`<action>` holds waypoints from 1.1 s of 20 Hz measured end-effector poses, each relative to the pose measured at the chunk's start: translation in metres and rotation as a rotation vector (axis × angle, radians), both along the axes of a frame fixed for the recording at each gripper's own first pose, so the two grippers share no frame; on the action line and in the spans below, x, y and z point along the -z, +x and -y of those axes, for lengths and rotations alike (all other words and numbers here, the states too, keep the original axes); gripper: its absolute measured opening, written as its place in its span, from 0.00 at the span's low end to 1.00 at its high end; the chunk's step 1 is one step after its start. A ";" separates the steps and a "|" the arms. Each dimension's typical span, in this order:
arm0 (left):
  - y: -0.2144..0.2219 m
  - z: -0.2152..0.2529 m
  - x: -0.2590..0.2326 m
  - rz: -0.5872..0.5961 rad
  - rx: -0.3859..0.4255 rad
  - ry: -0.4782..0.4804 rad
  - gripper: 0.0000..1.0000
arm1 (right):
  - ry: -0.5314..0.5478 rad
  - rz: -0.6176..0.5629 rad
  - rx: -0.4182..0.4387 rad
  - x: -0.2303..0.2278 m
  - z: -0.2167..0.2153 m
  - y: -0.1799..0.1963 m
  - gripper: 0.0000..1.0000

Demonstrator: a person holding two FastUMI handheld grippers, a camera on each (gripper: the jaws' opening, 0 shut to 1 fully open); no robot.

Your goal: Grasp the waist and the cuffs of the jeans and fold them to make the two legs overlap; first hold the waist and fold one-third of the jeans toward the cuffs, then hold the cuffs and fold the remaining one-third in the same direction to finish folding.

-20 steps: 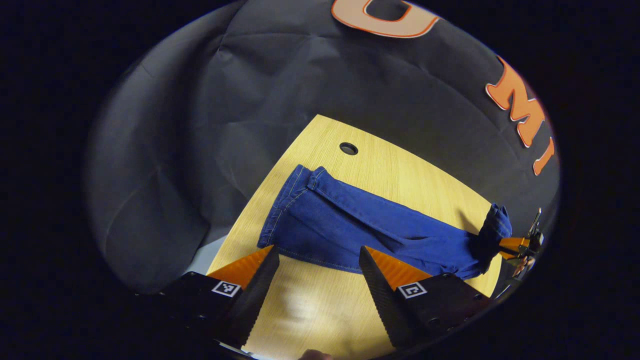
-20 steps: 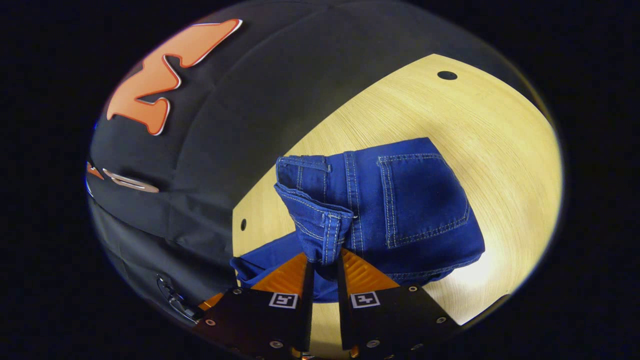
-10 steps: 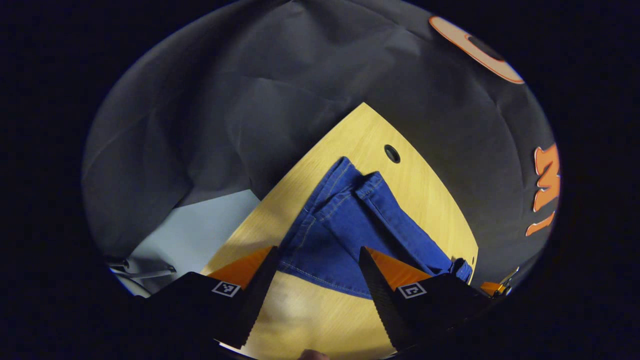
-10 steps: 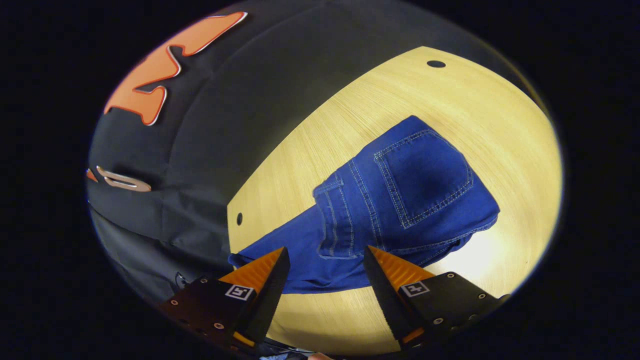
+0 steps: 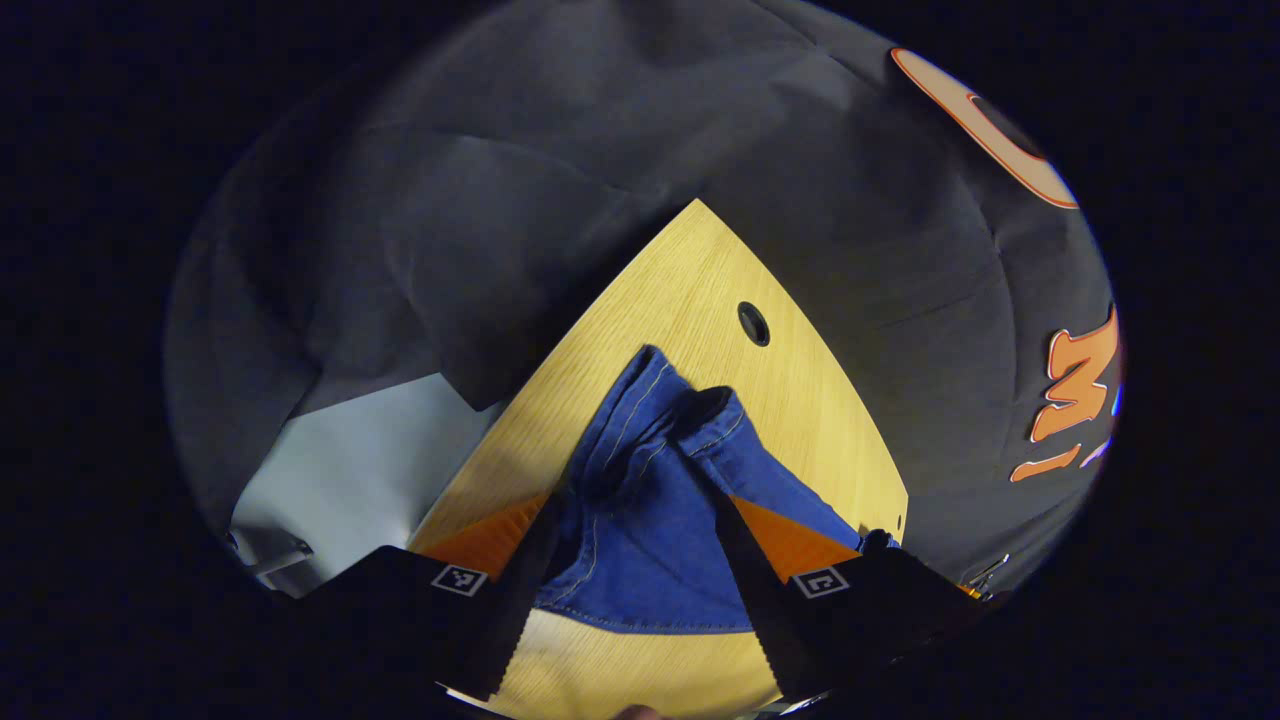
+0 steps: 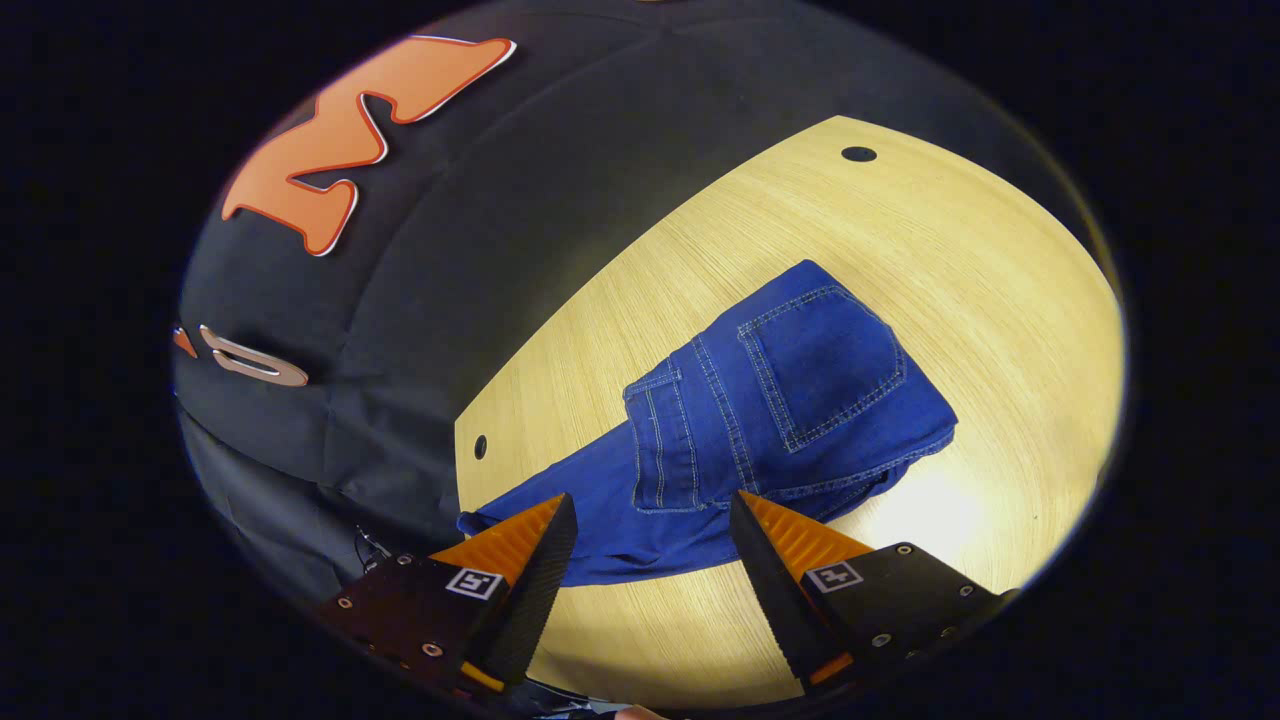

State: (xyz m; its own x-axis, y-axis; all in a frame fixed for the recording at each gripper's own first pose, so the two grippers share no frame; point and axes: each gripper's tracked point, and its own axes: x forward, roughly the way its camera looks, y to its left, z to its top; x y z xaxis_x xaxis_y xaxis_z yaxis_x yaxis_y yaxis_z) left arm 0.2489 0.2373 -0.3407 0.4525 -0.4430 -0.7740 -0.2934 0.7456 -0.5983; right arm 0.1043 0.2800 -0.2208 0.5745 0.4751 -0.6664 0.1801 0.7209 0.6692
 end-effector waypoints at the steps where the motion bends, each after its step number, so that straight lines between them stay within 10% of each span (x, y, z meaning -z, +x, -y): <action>1: 0.004 0.003 0.002 0.006 0.021 0.016 0.94 | -0.002 0.004 -0.001 -0.002 0.002 -0.003 0.94; 5: 0.010 0.006 0.023 -0.020 0.049 0.116 0.66 | 0.002 0.024 0.008 -0.012 0.009 -0.012 0.94; 7: 0.007 0.009 0.022 -0.022 0.013 0.092 0.16 | -0.005 0.042 0.012 -0.017 0.016 -0.015 0.94; 11: 0.007 0.011 -0.013 0.062 -0.057 0.043 0.05 | -0.037 0.105 0.041 -0.031 0.037 -0.014 0.94; 22: -0.014 0.094 -0.186 0.405 0.101 0.118 0.05 | -0.082 0.218 0.017 -0.050 0.081 0.004 0.98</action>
State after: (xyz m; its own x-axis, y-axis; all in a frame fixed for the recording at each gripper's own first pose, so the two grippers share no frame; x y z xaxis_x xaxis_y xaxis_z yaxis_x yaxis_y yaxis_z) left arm 0.2350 0.1435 -0.1543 0.6890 -0.4197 -0.5909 0.0256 0.8289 -0.5588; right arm 0.1086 0.1989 -0.1709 0.7168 0.4130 -0.5617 0.0505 0.7728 0.6327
